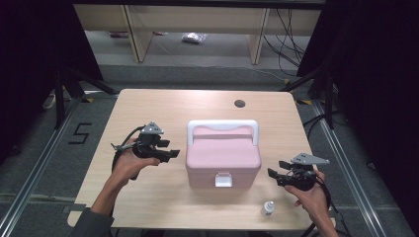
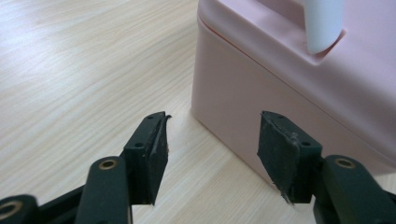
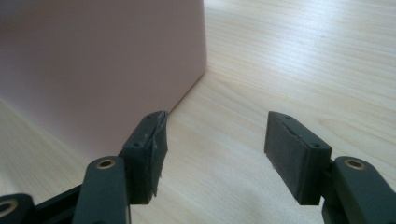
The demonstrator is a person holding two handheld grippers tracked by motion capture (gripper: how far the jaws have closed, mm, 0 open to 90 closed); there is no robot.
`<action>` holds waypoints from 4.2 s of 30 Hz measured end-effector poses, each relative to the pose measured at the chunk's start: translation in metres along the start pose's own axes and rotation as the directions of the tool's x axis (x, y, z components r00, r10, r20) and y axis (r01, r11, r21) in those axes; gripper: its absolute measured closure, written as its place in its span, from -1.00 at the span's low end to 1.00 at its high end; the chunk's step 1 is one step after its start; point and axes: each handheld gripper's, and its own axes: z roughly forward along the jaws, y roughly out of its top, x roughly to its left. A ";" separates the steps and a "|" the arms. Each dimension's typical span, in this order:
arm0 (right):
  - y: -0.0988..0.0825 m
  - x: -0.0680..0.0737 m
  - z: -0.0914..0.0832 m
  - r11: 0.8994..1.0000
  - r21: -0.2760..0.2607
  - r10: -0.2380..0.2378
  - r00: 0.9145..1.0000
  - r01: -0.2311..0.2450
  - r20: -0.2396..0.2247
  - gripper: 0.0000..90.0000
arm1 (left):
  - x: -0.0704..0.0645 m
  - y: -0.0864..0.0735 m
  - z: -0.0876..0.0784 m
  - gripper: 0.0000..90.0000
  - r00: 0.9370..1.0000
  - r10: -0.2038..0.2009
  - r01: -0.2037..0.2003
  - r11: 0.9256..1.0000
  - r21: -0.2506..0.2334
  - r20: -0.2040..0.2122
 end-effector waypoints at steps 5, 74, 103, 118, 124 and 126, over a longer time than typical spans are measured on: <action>-0.003 0.001 -0.003 1.000 0.003 0.012 1.000 -0.012 -0.001 -0.15 | 0.007 0.013 -0.013 -0.18 0.999 0.023 -0.024 0.999 0.031 0.027; -0.016 -0.002 0.006 0.995 0.096 0.043 0.999 -0.042 -0.016 -0.23 | -0.038 0.165 0.022 0.09 0.913 0.362 -0.409 0.817 0.406 0.191; -0.009 0.002 -0.002 1.000 0.022 0.009 0.999 -0.008 -0.047 -0.03 | -0.046 0.183 0.021 0.57 0.857 0.474 -0.512 0.746 0.426 0.200; 0.034 0.028 -0.045 0.967 -0.225 -0.143 0.984 0.117 -0.104 0.85 | -0.040 0.195 0.014 0.58 0.854 0.485 -0.518 0.757 0.397 0.189; 0.046 0.036 -0.039 0.957 -0.247 -0.195 0.969 0.154 -0.150 1.00 | -0.040 0.196 0.013 0.58 0.853 0.486 -0.519 0.757 0.397 0.190; 0.051 0.038 -0.031 0.957 -0.240 -0.205 0.966 0.163 -0.160 1.00 | -0.040 0.196 0.013 0.59 0.852 0.487 -0.521 0.756 0.396 0.190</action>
